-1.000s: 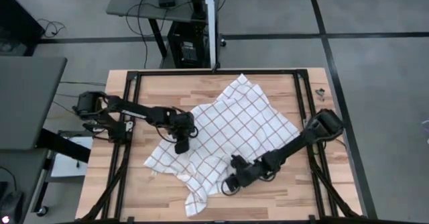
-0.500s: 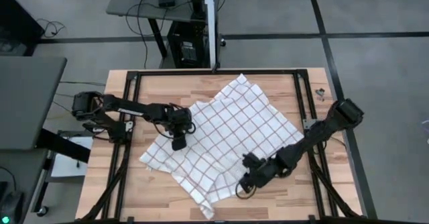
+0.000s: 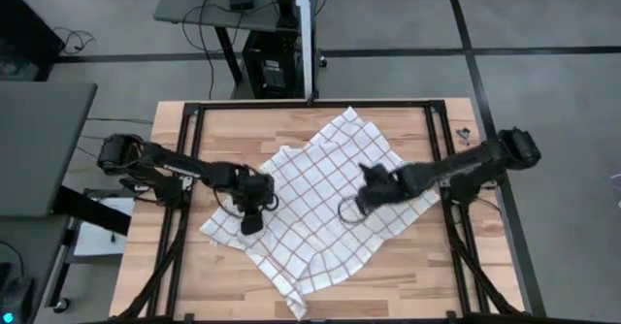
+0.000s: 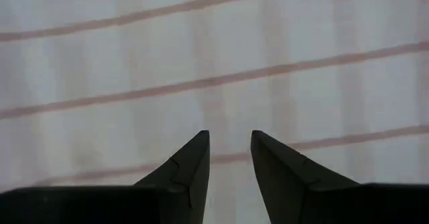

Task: Roll towel
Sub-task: Fold the white stripe kitchen towel

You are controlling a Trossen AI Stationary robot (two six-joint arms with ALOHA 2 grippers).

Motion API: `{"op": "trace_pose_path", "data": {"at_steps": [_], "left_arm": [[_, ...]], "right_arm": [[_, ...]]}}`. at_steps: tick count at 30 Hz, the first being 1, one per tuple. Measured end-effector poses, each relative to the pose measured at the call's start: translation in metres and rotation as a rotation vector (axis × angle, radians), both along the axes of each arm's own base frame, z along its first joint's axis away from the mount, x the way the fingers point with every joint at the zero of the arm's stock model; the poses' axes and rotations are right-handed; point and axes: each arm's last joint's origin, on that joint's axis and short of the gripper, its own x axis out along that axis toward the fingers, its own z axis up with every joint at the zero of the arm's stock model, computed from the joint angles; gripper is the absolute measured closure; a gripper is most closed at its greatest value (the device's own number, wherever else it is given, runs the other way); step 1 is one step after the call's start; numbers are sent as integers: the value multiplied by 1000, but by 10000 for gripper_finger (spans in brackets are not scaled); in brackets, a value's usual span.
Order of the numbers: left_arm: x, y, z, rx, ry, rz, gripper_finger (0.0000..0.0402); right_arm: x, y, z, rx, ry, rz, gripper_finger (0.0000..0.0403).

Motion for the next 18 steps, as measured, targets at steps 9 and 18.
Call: {"op": "trace_pose_path", "data": {"at_steps": [9,18], "left_arm": [[10,-27,-12,-76,-67,145,293],[11,-47,-11,-94,-77,342,293]], "right_arm": [[30,-67,-42,53,55,221,297],[40,-126,-71,27,50,380,297]]}}
